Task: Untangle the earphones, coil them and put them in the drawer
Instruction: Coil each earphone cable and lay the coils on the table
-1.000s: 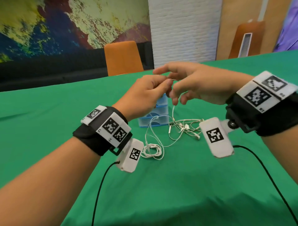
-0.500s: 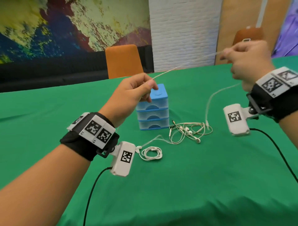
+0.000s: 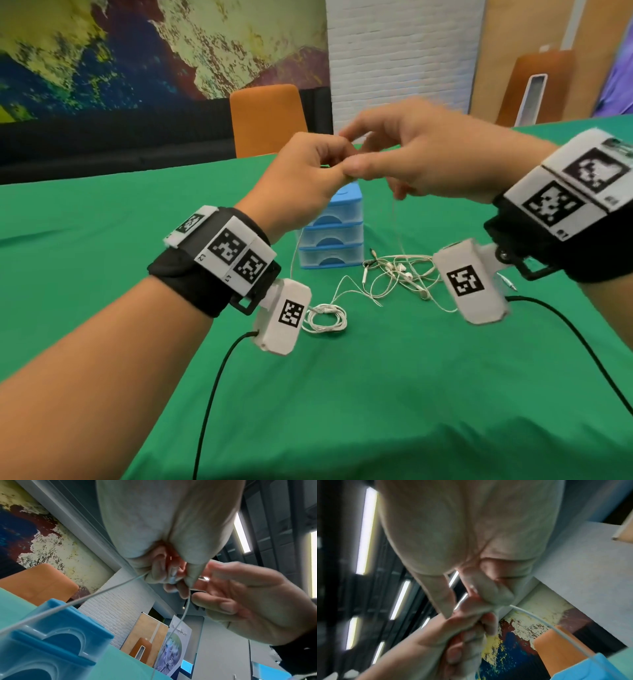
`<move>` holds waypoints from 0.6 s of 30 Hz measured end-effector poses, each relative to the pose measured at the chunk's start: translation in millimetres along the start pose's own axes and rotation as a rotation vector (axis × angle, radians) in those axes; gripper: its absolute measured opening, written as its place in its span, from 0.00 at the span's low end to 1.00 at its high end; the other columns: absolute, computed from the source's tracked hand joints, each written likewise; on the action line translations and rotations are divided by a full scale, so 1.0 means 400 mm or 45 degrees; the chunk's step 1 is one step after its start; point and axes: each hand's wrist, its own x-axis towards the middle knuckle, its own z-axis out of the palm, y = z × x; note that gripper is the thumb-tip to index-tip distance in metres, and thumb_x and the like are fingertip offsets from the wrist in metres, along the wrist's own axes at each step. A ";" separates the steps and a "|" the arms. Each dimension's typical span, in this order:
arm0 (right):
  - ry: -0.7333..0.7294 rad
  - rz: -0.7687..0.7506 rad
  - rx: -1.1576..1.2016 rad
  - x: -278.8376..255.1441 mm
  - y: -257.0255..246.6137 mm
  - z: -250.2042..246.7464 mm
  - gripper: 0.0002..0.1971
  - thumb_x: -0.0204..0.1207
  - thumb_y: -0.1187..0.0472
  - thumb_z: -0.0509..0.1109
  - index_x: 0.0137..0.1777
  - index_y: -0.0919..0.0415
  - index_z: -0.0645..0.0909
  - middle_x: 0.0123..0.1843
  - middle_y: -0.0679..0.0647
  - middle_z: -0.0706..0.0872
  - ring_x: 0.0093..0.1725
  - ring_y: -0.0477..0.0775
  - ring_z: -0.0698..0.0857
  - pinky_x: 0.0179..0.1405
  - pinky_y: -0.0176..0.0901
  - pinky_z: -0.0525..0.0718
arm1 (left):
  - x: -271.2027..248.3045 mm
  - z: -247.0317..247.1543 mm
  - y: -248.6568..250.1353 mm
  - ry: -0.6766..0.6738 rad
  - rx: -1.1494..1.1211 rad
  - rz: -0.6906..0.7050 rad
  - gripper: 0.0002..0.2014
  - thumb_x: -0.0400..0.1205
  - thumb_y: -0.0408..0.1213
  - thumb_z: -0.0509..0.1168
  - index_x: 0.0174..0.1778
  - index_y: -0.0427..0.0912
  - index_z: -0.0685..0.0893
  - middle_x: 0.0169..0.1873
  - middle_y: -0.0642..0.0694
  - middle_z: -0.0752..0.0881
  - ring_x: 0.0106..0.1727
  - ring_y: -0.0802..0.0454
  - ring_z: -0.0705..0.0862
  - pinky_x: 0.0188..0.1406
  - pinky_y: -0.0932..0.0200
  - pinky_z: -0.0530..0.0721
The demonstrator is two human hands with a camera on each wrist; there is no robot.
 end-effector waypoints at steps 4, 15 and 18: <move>0.096 -0.042 -0.004 0.009 0.031 -0.004 0.11 0.83 0.56 0.71 0.52 0.64 0.88 0.27 0.52 0.75 0.21 0.43 0.65 0.19 0.34 0.64 | -0.015 -0.003 -0.005 0.032 -0.194 -0.048 0.08 0.87 0.32 0.65 0.43 0.37 0.83 0.25 0.49 0.74 0.27 0.54 0.67 0.27 0.60 0.65; 0.738 0.476 -0.587 -0.056 0.177 -0.116 0.13 0.79 0.59 0.72 0.61 0.50 0.88 0.56 0.52 0.90 0.58 0.56 0.85 0.64 0.49 0.82 | -0.014 -0.010 -0.009 0.084 -0.309 -0.058 0.09 0.89 0.34 0.63 0.50 0.33 0.84 0.23 0.55 0.74 0.27 0.52 0.66 0.31 0.57 0.71; 0.472 0.131 -0.166 -0.048 0.087 -0.059 0.23 0.78 0.68 0.71 0.71 0.49 0.82 0.56 0.48 0.89 0.45 0.45 0.86 0.44 0.44 0.86 | 0.005 0.021 0.011 0.054 -0.303 -0.006 0.08 0.89 0.35 0.64 0.47 0.37 0.86 0.27 0.31 0.71 0.28 0.33 0.61 0.30 0.44 0.61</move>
